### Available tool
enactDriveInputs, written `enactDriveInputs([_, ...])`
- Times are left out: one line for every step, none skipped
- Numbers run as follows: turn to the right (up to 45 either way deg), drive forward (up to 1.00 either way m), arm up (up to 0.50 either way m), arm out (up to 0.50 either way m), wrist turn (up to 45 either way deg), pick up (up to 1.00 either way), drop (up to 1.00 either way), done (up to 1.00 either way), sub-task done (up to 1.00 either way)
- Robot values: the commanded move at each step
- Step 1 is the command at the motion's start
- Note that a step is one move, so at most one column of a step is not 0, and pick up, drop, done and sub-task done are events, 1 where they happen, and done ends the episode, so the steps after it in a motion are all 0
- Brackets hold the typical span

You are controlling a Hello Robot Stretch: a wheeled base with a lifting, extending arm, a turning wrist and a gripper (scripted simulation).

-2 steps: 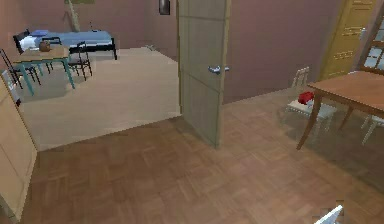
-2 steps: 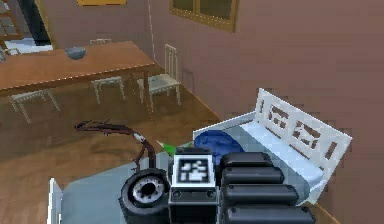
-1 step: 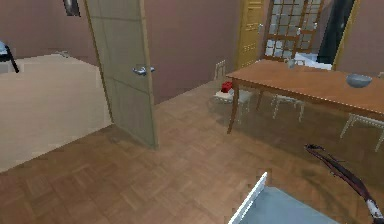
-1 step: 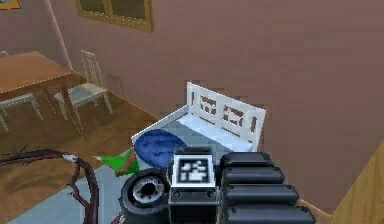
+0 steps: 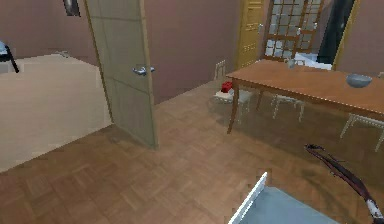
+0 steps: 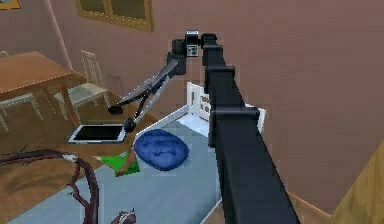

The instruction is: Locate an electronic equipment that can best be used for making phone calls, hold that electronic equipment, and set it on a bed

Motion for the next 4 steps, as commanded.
enactDriveInputs([0.0,0.00,0.00,0.00,45.0,0.00,0.00,0.00,0.00])
enactDriveInputs([0.0,0.00,0.00,0.00,39.0,0.00,0.00,0.00,0.00])
enactDriveInputs([0.0,0.00,-0.40,0.00,0.0,0.00,0.00,0.00,0.00])
enactDriveInputs([0.0,0.00,-0.32,0.00,0.0,0.00,0.00,0.00,0.00])
